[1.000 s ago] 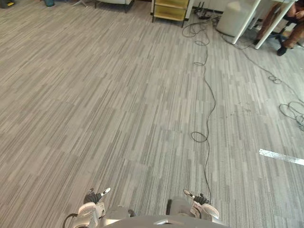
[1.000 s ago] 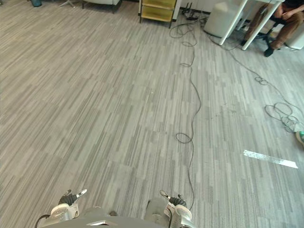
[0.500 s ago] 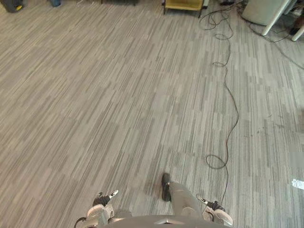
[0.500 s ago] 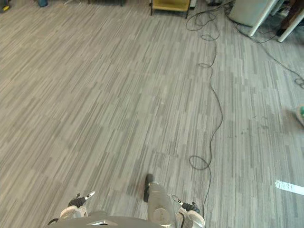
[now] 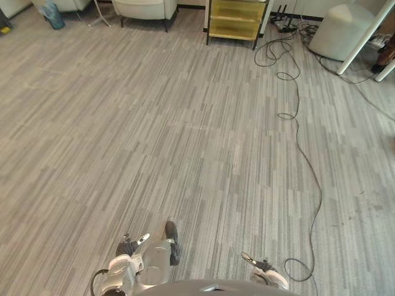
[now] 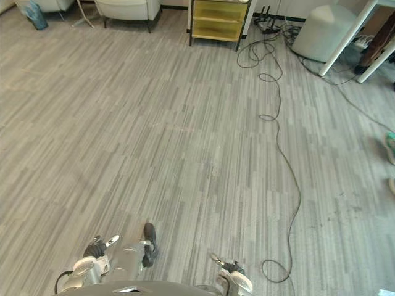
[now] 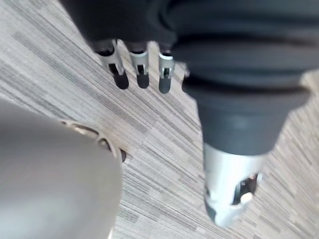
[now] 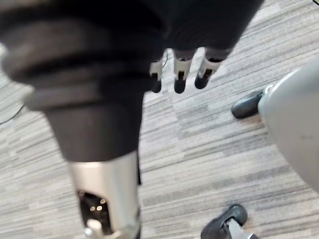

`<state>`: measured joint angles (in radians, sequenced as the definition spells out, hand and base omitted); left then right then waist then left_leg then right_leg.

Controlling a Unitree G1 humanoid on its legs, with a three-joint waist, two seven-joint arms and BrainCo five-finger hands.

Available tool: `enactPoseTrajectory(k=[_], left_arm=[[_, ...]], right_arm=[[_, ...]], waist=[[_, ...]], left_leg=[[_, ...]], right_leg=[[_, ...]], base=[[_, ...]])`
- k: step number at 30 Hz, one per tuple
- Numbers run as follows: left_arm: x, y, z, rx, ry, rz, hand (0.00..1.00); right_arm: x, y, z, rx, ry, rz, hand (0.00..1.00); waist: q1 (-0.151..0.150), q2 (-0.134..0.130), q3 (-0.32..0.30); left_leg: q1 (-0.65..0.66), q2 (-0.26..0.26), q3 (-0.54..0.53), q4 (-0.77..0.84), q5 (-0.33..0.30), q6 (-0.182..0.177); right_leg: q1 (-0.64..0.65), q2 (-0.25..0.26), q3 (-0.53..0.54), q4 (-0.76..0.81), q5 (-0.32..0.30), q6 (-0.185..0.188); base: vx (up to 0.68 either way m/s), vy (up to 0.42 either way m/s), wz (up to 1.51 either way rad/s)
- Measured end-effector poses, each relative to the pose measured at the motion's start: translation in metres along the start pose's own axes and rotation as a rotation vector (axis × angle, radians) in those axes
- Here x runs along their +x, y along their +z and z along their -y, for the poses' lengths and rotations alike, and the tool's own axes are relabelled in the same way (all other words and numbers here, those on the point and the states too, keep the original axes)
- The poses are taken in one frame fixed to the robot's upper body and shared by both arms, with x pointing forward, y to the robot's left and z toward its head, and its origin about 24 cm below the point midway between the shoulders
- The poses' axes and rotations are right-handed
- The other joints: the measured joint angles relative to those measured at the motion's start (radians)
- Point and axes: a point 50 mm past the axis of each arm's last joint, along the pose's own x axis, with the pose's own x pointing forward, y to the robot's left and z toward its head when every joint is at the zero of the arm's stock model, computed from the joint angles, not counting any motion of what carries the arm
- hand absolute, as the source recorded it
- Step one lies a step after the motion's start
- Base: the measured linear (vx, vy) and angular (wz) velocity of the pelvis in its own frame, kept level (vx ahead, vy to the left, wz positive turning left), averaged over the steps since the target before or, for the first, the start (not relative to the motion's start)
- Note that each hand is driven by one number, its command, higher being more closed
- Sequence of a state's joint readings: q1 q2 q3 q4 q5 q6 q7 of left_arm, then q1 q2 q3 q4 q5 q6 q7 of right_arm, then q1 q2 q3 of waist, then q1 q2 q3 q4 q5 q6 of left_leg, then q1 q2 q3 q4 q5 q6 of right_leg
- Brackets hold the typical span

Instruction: Pick up cushions and gather them together orderly.

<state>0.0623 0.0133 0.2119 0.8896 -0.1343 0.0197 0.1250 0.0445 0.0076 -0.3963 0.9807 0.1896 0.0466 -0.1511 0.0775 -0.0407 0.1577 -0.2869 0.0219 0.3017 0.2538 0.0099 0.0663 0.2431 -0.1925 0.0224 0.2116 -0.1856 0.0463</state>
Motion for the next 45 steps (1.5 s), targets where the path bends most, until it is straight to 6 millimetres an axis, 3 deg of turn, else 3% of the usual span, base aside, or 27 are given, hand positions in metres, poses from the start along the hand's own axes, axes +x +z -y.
enactPoseTrajectory(k=[2, 3, 4, 5, 6, 8, 10, 12, 15, 18, 19, 21, 22, 24, 25, 26, 29, 31, 32, 34, 36, 37, 38, 39, 41, 43, 45], left_arm=[[0.001, 0.0, -0.002, 0.034, -0.001, -0.009, 0.0], [0.002, -0.003, -0.004, 0.06, -0.001, -0.028, 0.0], [0.002, -0.004, -0.004, 0.077, -0.002, -0.035, 0.0], [0.002, -0.009, -0.006, 0.107, -0.004, -0.056, 0.0], [0.001, -0.013, -0.006, 0.134, -0.009, -0.076, 0.0], [0.001, -0.015, -0.006, 0.159, -0.015, -0.084, 0.0], [0.001, -0.016, -0.004, 0.178, -0.026, -0.093, 0.0], [0.001, -0.016, -0.002, 0.172, -0.028, -0.091, 0.0], [0.001, -0.016, -0.004, 0.145, -0.013, -0.092, 0.0], [0.0, -0.022, -0.007, 0.094, 0.007, -0.11, 0.0], [-0.002, -0.025, -0.004, 0.082, 0.003, -0.12, 0.0], [-0.005, -0.033, -0.003, 0.055, 0.002, -0.141, 0.0], [-0.005, -0.031, 0.004, 0.046, -0.015, -0.134, 0.0], [-0.004, -0.027, 0.011, 0.036, -0.032, -0.118, 0.0], [-0.004, -0.025, 0.012, 0.036, -0.038, -0.111, 0.0], [-0.003, -0.024, 0.012, 0.037, -0.041, -0.106, 0.0], [-0.002, -0.017, 0.013, 0.045, -0.053, -0.074, 0.0], [-0.002, -0.013, 0.013, 0.053, -0.058, -0.057, 0.0], [-0.001, -0.009, 0.015, 0.064, -0.066, -0.043, 0.0], [-0.001, -0.009, 0.016, 0.071, -0.071, -0.043, 0.0], [-0.002, -0.011, 0.018, 0.069, -0.074, -0.049, 0.0], [-0.002, -0.01, 0.018, 0.067, -0.076, -0.047, 0.0], [0.0, -0.007, 0.015, 0.073, -0.07, -0.036, 0.0], [0.001, -0.005, 0.009, 0.081, -0.057, -0.03, 0.0], [0.002, -0.004, 0.003, 0.093, -0.042, -0.034, 0.0], [0.002, -0.005, 0.001, 0.095, -0.037, -0.04, 0.0], [0.001, -0.008, 0.001, 0.096, -0.036, -0.054, 0.0]], right_arm=[[0.0, -0.006, 0.003, -0.006, -0.01, -0.026, 0.0], [0.0, -0.008, 0.003, -0.01, -0.005, -0.035, 0.0], [0.0, -0.008, 0.004, -0.013, -0.001, -0.036, 0.0], [0.001, -0.004, 0.007, -0.021, -0.002, -0.023, 0.0], [0.002, -0.002, 0.009, -0.031, -0.004, -0.015, 0.0], [0.002, 0.001, 0.008, -0.027, -0.002, -0.004, 0.0], [0.002, 0.003, 0.01, -0.008, -0.01, 0.004, 0.0], [0.002, 0.004, 0.012, 0.002, -0.017, 0.008, 0.0], [0.003, 0.005, 0.018, 0.027, -0.036, 0.005, 0.0], [0.001, -0.004, 0.026, 0.033, -0.058, -0.018, 0.0], [0.001, -0.005, 0.032, 0.028, -0.07, -0.02, 0.0], [0.0, -0.008, 0.038, 0.018, -0.086, -0.032, 0.0], [0.0, -0.007, 0.044, 0.011, -0.102, -0.028, 0.0], [0.001, -0.001, 0.048, -0.013, -0.107, -0.01, 0.0], [0.001, -0.001, 0.051, -0.03, -0.114, -0.01, 0.0], [0.001, -0.001, 0.051, -0.038, -0.116, -0.01, 0.0], [0.002, 0.003, 0.047, -0.03, -0.108, -0.003, 0.0], [0.003, 0.006, 0.044, -0.024, -0.102, 0.004, 0.0], [0.004, 0.009, 0.04, -0.004, -0.097, 0.011, 0.0], [0.003, 0.01, 0.041, -0.002, -0.099, 0.016, 0.0], [0.003, 0.006, 0.041, -0.001, -0.1, 0.005, 0.0], [0.003, 0.005, 0.041, -0.003, -0.1, 0.002, 0.0], [0.002, 0.002, 0.038, 0.0, -0.094, -0.005, 0.0], [0.001, -0.003, 0.028, 0.004, -0.069, -0.018, 0.0], [-0.001, -0.012, 0.021, 0.012, -0.051, -0.041, 0.0], [-0.002, -0.016, 0.02, 0.015, -0.051, -0.053, 0.0], [-0.001, -0.013, 0.021, 0.019, -0.05, -0.042, 0.0]], waist=[[-0.001, -0.016, -0.002], [-0.006, -0.017, 0.0], [-0.013, -0.015, 0.001], [-0.03, -0.005, 0.006], [-0.044, 0.004, 0.006], [-0.043, 0.007, 0.009], [-0.052, 0.01, 0.01], [-0.061, 0.015, 0.015], [-0.071, 0.016, 0.042], [-0.08, 0.025, 0.043], [-0.086, 0.051, 0.038], [-0.083, 0.083, 0.021], [-0.083, 0.1, 0.026], [-0.08, 0.12, 0.045], [-0.072, 0.135, 0.052], [-0.068, 0.132, 0.054], [-0.05, 0.123, 0.056], [-0.042, 0.12, 0.057], [-0.039, 0.109, 0.064], [-0.037, 0.109, 0.063], [-0.027, 0.124, 0.056], [-0.02, 0.12, 0.056], [-0.012, 0.098, 0.046], [-0.005, 0.05, 0.029], [-0.007, 0.01, 0.01], [0.004, -0.001, 0.001], [0.007, 0.013, 0.003]], left_leg=[[0.056, -0.024, 0.017, 0.059, -0.101, 0.018], [0.117, -0.031, 0.033, 0.062, -0.14, 0.017], [0.152, -0.035, 0.036, 0.059, -0.153, 0.02], [0.232, -0.049, 0.036, 0.026, -0.175, 0.018], [0.322, -0.058, 0.042, -0.039, -0.178, 0.016], [0.42, -0.066, 0.043, -0.112, -0.176, 0.012], [0.477, -0.066, 0.026, -0.141, -0.179, 0.005], [0.512, -0.066, -0.004, -0.157, -0.2, -0.017], [0.587, -0.07, -0.056, -0.192, -0.265, -0.027], [0.641, -0.046, -0.107, -0.143, -0.371, -0.057], [0.653, -0.015, -0.115, -0.123, -0.395, -0.075], [0.625, 0.047, -0.143, 0.012, -0.396, -0.119], [0.547, 0.079, -0.167, 0.193, -0.349, -0.154], [0.345, 0.148, -0.208, 0.641, -0.142, -0.21], [0.288, 0.209, -0.151, 0.801, -0.158, -0.179], [0.268, 0.224, -0.125, 0.837, -0.168, -0.164], [0.162, 0.229, -0.055, 0.786, -0.21, -0.13], [0.11, 0.207, -0.04, 0.627, -0.237, -0.129], [0.093, 0.151, -0.029, 0.363, -0.233, -0.13], [0.1, 0.083, -0.064, 0.054, -0.166, -0.147], [0.09, 0.058, -0.164, -0.15, -0.09, -0.163], [0.09, 0.057, -0.171, -0.136, -0.024, -0.156], [0.109, 0.033, -0.164, -0.131, 0.049, -0.121], [0.115, -0.001, -0.149, -0.124, 0.054, -0.095], [0.127, -0.038, -0.134, -0.107, 0.027, -0.055], [0.17, -0.062, -0.102, -0.122, -0.006, -0.028], [0.222, -0.065, -0.075, -0.141, -0.029, -0.018]], right_leg=[[-0.085, -0.018, 0.062, 0.286, 0.062, 0.119], [-0.171, -0.014, 0.11, 0.529, 0.139, 0.205], [-0.214, -0.013, 0.114, 0.645, 0.162, 0.238], [-0.288, -0.03, 0.052, 0.805, 0.161, 0.223], [-0.351, -0.051, -0.045, 0.873, 0.122, 0.157], [-0.407, -0.044, -0.139, 0.842, 0.03, 0.093], [-0.451, -0.017, -0.248, 0.653, -0.044, 0.06], [-0.492, 0.048, -0.26, 0.354, -0.016, 0.015], [-0.511, 0.089, -0.206, -0.101, 0.203, 0.025], [-0.536, 0.072, -0.197, -0.047, 0.248, -0.005], [-0.544, 0.092, -0.211, 0.004, 0.275, -0.028], [-0.539, 0.133, -0.213, 0.065, 0.3, -0.056], [-0.515, 0.15, -0.229, 0.07, 0.265, -0.065], [-0.429, 0.186, -0.223, 0.037, 0.205, -0.083], [-0.348, 0.213, -0.212, 0.001, 0.186, -0.099], [-0.31, 0.216, -0.2, -0.02, 0.175, -0.105], [-0.174, 0.212, -0.151, -0.12, 0.16, -0.099], [-0.126, 0.198, -0.142, -0.162, 0.163, -0.078], [-0.08, 0.166, -0.14, -0.188, 0.146, -0.055], [-0.05, 0.139, -0.141, -0.202, 0.121, -0.027], [-0.022, 0.142, -0.139, -0.201, 0.075, 0.004], [-0.01, 0.14, -0.133, -0.195, 0.057, 0.014], [0.006, 0.118, -0.11, -0.178, 0.014, 0.02], [-0.001, 0.081, -0.089, -0.142, -0.019, 0.014], [-0.016, 0.043, -0.072, -0.087, -0.018, 0.013], [-0.063, 0.015, -0.021, 0.035, -0.015, 0.015], [-0.147, 0.008, 0.025, 0.235, 0.014, 0.054]], base=[[0.59, 0.232, -0.07], [0.42, 0.163, -0.18], [0.49, 0.194, -0.17], [0.46, 0.177, -0.14], [0.45, 0.173, -0.17], [0.44, 0.105, -0.13], [0.44, 0.009, 0.16], [0.37, -0.056, 0.41], [0.4, -0.145, 0.53], [0.42, -0.239, 0.47], [0.68, -0.387, 0.48], [0.61, -0.37, 0.21], [0.57, -0.423, -0.02], [0.67, -0.41, -0.22], [0.55, -0.253, -0.45], [0.52, -0.212, -0.49], [0.48, -0.154, -0.46], [0.42, -0.009, -0.24], [0.41, 0.051, -0.05], [0.4, 0.099, 0.07], [0.41, 0.175, 0.03], [0.51, 0.255, -0.18], [0.5, 0.247, -0.32], [0.42, 0.167, -0.31], [0.41, 0.137, -0.18], [0.39, 0.166, -0.34], [0.28, 0.133, -0.44]])
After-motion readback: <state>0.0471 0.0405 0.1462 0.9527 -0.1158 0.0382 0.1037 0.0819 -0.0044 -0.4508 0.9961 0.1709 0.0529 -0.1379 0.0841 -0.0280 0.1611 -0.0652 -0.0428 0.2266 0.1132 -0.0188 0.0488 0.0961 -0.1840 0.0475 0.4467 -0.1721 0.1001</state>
